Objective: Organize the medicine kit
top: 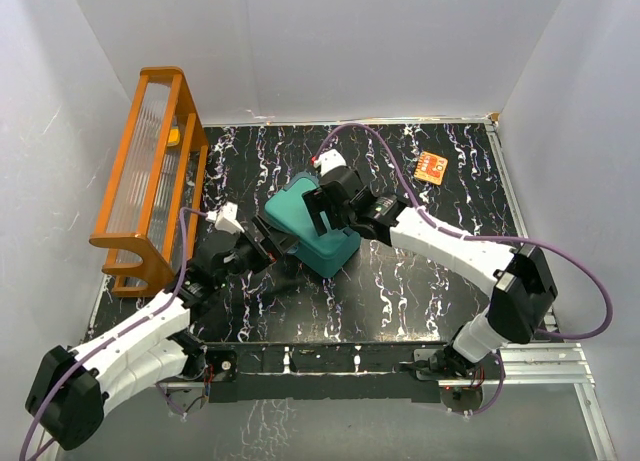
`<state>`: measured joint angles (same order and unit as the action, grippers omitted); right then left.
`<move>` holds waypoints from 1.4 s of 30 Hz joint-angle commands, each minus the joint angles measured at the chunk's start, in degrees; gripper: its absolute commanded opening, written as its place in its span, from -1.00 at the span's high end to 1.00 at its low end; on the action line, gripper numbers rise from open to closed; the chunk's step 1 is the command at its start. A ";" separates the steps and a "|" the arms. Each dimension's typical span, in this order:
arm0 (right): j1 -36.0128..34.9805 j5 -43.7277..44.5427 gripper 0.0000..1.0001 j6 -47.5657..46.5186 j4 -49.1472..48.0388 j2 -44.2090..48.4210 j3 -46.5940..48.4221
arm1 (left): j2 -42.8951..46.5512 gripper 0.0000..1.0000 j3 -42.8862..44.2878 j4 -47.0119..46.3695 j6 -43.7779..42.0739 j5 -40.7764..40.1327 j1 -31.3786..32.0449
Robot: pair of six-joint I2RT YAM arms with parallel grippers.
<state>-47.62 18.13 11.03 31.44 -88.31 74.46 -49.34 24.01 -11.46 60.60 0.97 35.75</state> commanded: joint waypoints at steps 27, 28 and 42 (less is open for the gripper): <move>-0.27 3.40 -0.55 2.56 -3.55 3.98 -7.90 | -12.18 -0.97 -5.68 -34.48 5.29 6.16 -1.23; -0.28 3.34 -0.56 2.58 -3.58 4.03 -7.99 | -11.81 -0.97 -5.39 -33.84 5.79 6.41 -1.29; -0.24 7.24 -0.56 4.67 -5.19 5.21 -9.27 | -5.94 -0.96 -3.13 -24.98 4.09 9.77 -1.27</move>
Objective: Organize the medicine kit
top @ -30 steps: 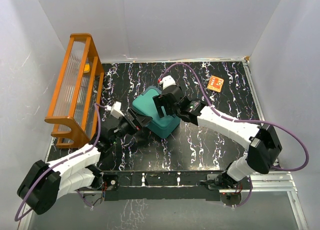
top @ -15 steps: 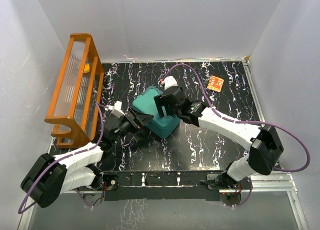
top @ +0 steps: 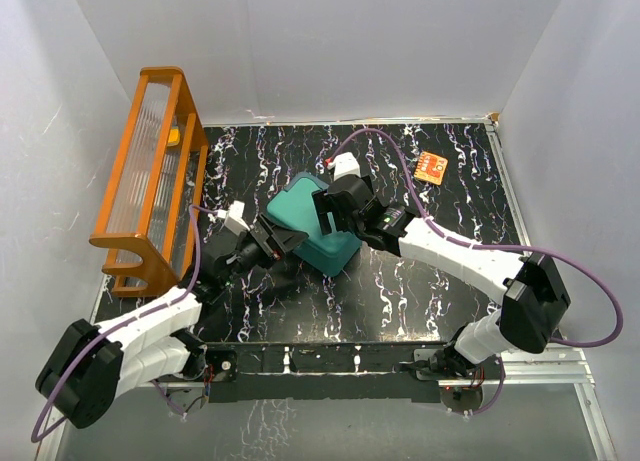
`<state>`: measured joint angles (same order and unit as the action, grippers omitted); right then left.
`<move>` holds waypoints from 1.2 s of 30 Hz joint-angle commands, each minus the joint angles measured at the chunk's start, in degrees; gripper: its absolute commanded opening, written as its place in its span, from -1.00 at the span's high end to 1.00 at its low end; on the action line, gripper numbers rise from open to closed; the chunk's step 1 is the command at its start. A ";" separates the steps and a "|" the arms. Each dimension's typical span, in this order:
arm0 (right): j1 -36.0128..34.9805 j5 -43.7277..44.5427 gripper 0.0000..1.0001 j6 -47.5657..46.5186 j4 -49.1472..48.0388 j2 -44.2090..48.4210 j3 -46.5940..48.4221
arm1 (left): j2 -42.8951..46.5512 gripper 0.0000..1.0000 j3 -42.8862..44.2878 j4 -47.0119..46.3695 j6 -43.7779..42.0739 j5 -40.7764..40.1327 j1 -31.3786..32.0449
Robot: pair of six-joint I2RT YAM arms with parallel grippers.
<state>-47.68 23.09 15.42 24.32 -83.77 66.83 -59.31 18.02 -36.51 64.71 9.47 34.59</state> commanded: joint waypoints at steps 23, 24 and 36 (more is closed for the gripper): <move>-0.22 2.98 -0.55 1.44 2.19 -0.23 -1.79 | 4.69 -0.45 7.46 11.13 -5.51 -1.32 -0.11; -0.22 3.07 -0.55 1.38 2.22 -0.32 -1.79 | 5.13 -0.40 7.91 12.60 -6.34 -1.69 -0.13; -0.22 3.12 -0.56 1.50 2.05 -0.34 -2.13 | 4.20 0.02 8.26 15.53 -9.26 -3.33 -0.11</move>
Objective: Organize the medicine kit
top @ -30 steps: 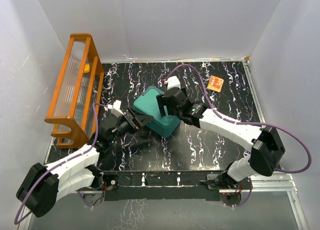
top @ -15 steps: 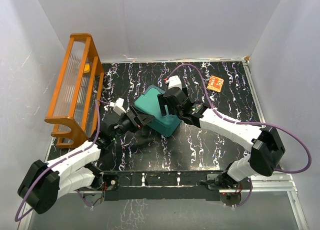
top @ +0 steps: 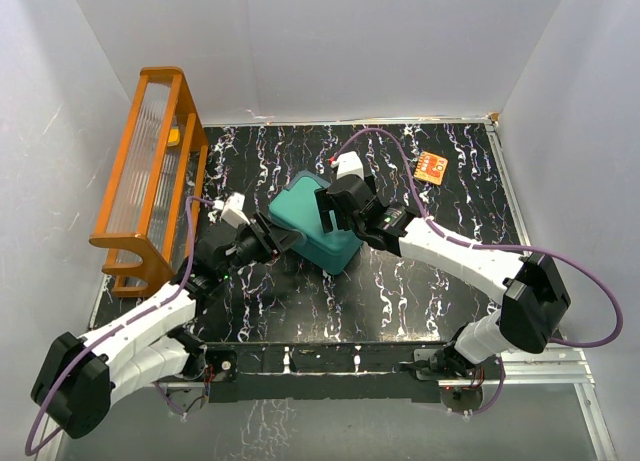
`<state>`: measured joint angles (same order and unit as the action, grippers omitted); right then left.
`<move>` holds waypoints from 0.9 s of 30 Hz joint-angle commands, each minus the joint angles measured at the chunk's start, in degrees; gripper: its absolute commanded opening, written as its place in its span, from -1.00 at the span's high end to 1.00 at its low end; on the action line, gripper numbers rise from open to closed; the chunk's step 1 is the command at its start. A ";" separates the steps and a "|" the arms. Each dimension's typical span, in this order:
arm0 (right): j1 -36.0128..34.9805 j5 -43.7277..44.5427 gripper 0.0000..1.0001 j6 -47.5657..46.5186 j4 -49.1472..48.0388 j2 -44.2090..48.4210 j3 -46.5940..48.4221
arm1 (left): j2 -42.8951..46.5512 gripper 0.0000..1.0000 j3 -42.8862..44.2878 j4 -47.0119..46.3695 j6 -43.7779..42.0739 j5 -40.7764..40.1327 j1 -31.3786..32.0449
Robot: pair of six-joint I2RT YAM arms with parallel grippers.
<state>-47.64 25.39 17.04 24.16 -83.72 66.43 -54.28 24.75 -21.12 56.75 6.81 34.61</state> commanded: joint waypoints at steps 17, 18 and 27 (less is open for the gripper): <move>-0.22 -0.20 -0.56 0.07 2.21 -0.28 0.52 | -6.19 -0.07 2.94 -3.12 1.31 -0.86 -0.16; -0.26 -0.07 -0.55 -0.03 2.20 -0.23 1.06 | -5.76 -0.06 2.97 -3.08 1.32 -0.84 -0.15; -0.25 0.88 -0.56 -0.42 2.12 -0.29 3.76 | -2.49 -0.15 3.76 -2.45 4.06 1.89 -0.12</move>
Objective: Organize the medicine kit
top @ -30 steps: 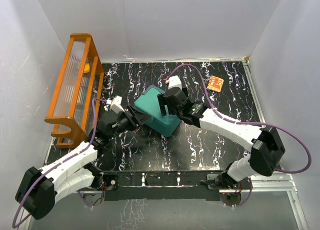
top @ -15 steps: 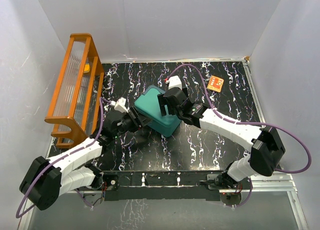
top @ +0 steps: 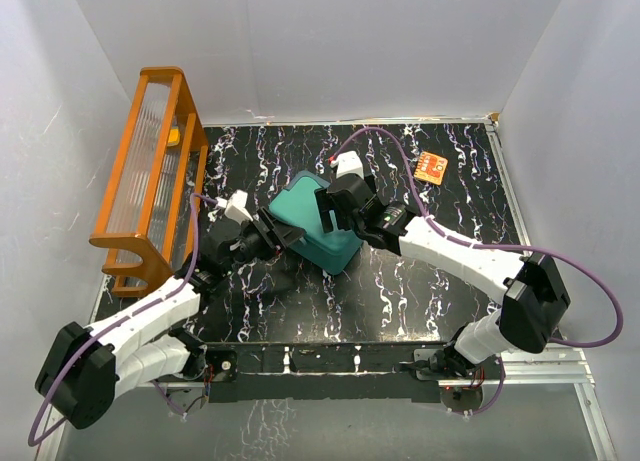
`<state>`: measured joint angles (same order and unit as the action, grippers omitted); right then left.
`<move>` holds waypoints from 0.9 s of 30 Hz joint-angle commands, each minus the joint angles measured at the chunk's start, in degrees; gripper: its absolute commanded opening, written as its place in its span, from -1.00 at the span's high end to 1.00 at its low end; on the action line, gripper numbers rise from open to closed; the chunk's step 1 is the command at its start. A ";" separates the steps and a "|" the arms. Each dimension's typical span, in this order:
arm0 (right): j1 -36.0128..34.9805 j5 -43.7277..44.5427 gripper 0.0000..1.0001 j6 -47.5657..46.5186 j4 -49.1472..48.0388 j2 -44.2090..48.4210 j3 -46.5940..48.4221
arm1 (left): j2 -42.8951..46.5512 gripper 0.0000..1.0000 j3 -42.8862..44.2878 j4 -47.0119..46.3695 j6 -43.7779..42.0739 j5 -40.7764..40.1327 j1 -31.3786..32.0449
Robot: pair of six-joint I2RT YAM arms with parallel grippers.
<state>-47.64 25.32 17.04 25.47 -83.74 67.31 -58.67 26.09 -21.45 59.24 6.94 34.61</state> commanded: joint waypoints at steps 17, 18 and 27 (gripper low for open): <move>2.58 4.97 -0.57 2.36 0.01 0.51 7.40 | -0.88 -0.16 1.81 -4.42 1.38 1.32 -0.11; 3.34 4.74 -0.56 2.70 0.04 0.55 7.46 | -1.32 -0.16 1.86 -5.00 1.53 1.28 -0.15; 12.88 -18.25 -0.65 -3.91 -1.40 -4.12 10.15 | -3.02 -0.26 3.79 -1.04 -0.40 -1.08 -0.16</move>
<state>-37.76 19.00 16.80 26.96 -85.49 73.78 -61.76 27.31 -24.64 60.42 7.57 34.61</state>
